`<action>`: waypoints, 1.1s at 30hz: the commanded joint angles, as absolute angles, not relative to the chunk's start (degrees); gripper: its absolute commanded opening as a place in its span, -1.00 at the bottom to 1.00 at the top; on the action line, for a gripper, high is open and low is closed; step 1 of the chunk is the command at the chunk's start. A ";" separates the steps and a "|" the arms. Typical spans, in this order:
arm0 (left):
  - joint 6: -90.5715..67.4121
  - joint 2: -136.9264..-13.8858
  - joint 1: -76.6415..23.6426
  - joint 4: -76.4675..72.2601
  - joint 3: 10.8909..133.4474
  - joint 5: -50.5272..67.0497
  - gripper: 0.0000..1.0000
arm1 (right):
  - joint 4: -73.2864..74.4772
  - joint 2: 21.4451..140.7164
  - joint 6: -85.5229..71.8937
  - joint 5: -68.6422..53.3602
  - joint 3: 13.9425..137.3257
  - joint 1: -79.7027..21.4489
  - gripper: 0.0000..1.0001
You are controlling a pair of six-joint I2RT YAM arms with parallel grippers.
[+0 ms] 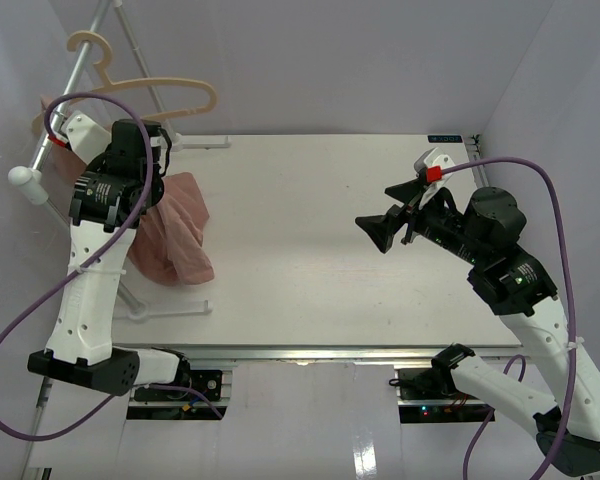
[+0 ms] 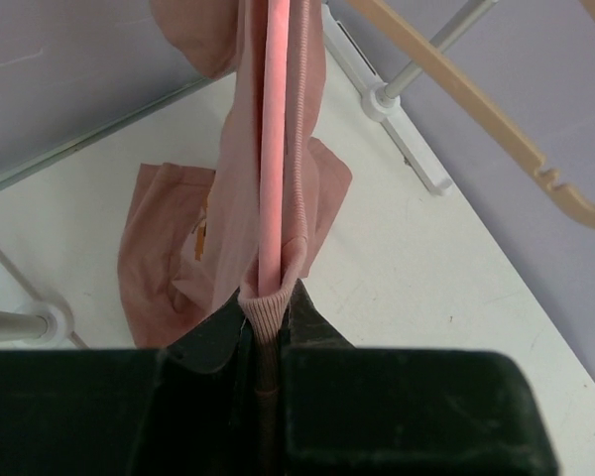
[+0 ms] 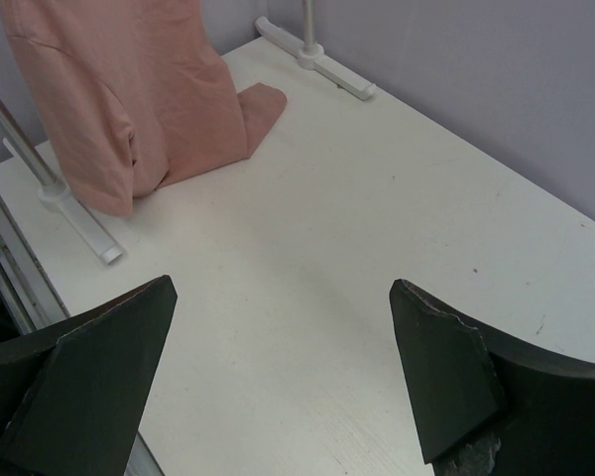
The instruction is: Place the t-shirt on the hanger
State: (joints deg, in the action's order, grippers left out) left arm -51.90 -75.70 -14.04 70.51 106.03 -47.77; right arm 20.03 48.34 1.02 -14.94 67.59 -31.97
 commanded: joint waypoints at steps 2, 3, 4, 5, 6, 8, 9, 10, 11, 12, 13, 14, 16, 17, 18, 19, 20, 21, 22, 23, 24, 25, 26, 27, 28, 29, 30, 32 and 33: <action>-50.49 -67.57 -13.80 59.64 99.06 -45.94 0.11 | 18.72 47.87 1.81 -14.56 67.53 -32.26 0.90; -49.05 -66.58 -13.80 57.67 98.57 -44.61 0.52 | 18.68 47.85 1.85 -14.50 67.50 -32.26 0.90; -48.40 -65.96 -13.80 56.56 98.61 -43.69 0.70 | 18.67 47.83 1.85 -14.50 67.50 -32.26 0.90; -47.63 -65.40 -13.80 56.16 98.95 -42.94 0.80 | 18.67 47.73 1.82 -14.52 67.45 -32.26 0.90; -46.77 -64.79 -13.80 55.95 99.73 -41.20 0.88 | 18.57 47.73 1.74 -14.55 67.35 -32.26 0.90; -44.36 -64.16 -13.80 55.13 100.97 -37.61 0.96 | 18.37 47.72 1.67 -14.59 67.15 -32.34 0.90; -41.58 -63.48 -13.80 54.43 101.46 -34.97 0.96 | 18.37 47.78 1.62 -14.64 67.20 -32.34 0.90; -39.48 -62.80 -13.80 53.92 101.75 -32.35 0.96 | 18.37 47.83 1.58 -14.71 67.20 -32.33 0.90; -38.68 -62.16 -13.80 53.77 101.71 -29.80 0.96 | 18.37 47.88 1.58 -14.81 67.10 -32.28 0.90; -38.48 -61.07 -13.80 53.51 101.38 -28.41 0.96 | 18.37 47.78 1.58 -14.85 67.02 -32.26 0.90; -38.90 -59.53 -13.80 53.07 100.53 -27.93 0.96 | 18.35 47.63 1.58 -14.85 66.96 -32.27 0.90; -39.68 -57.74 -13.80 52.39 98.92 -27.53 0.96 | 18.28 47.59 1.58 -14.85 66.93 -32.30 0.90; -41.00 -53.47 -13.80 50.68 94.97 -26.73 0.96 | 18.19 47.50 1.58 -14.91 66.83 -32.34 0.90; -41.48 -50.88 -13.80 49.60 92.51 -26.31 0.96 | 18.19 47.43 1.58 -14.97 66.77 -32.34 0.90; -41.97 -48.40 -13.80 48.57 90.17 -25.92 0.96 | 18.19 47.37 1.58 -15.05 66.71 -32.34 0.90; -42.48 -46.76 -13.80 48.05 88.76 -25.73 0.96 | 18.19 47.37 1.58 -15.28 66.66 -32.34 0.90; -42.98 -45.24 -13.80 47.61 87.46 -25.49 0.96 | 18.19 47.35 1.58 -15.48 66.60 -32.36 0.90; -43.36 -44.22 -13.80 47.41 86.57 -24.72 0.96 | 18.18 47.27 1.57 -15.59 66.52 -32.42 0.90; -43.53 -43.39 -13.80 47.13 85.68 -22.67 0.96 | 18.13 47.22 1.52 -15.76 66.47 -32.36 0.90; -43.59 -43.02 -13.80 47.02 85.35 -21.90 0.96 | 18.00 47.20 1.49 -15.87 66.39 -32.34 0.90; -42.98 -43.20 -13.80 45.90 85.05 -18.96 0.96 | 17.69 47.12 1.27 -16.01 66.16 -32.37 0.90; -41.98 -43.56 -13.80 44.05 84.57 -14.12 0.96 | 17.28 47.00 0.91 -16.17 65.84 -32.41 0.90; -40.43 -44.08 -13.80 40.98 83.80 -9.29 0.96 | 16.74 46.90 0.47 -16.41 65.38 -32.41 0.90; -38.21 -44.79 -13.80 36.41 82.69 -4.47 0.96 | 16.03 46.81 -0.06 -16.77 64.76 -32.37 0.91; -36.73 -45.71 -13.80 32.60 81.39 2.88 0.96 | 15.53 46.76 -0.72 -17.13 64.22 -32.34 0.91; -36.20 -47.68 -13.80 29.80 80.70 9.66 0.96 | 15.32 46.88 -1.20 -17.28 63.74 -32.37 0.91; -35.78 -50.79 -13.80 27.47 81.19 12.97 0.96 | 15.20 47.16 -1.38 -17.17 63.25 -32.43 0.92; -34.47 -57.71 -13.95 26.86 86.08 20.44 0.96 | 15.17 48.04 -2.23 -16.70 62.88 -32.43 0.92; -33.88 -60.28 -14.39 26.85 88.41 22.44 0.96 | 15.18 48.45 -2.60 -16.72 62.80 -32.43 0.93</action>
State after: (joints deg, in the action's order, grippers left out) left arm -38.37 -47.73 -13.85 34.64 83.78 1.00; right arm 18.03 47.35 -0.32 -16.26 63.57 -32.10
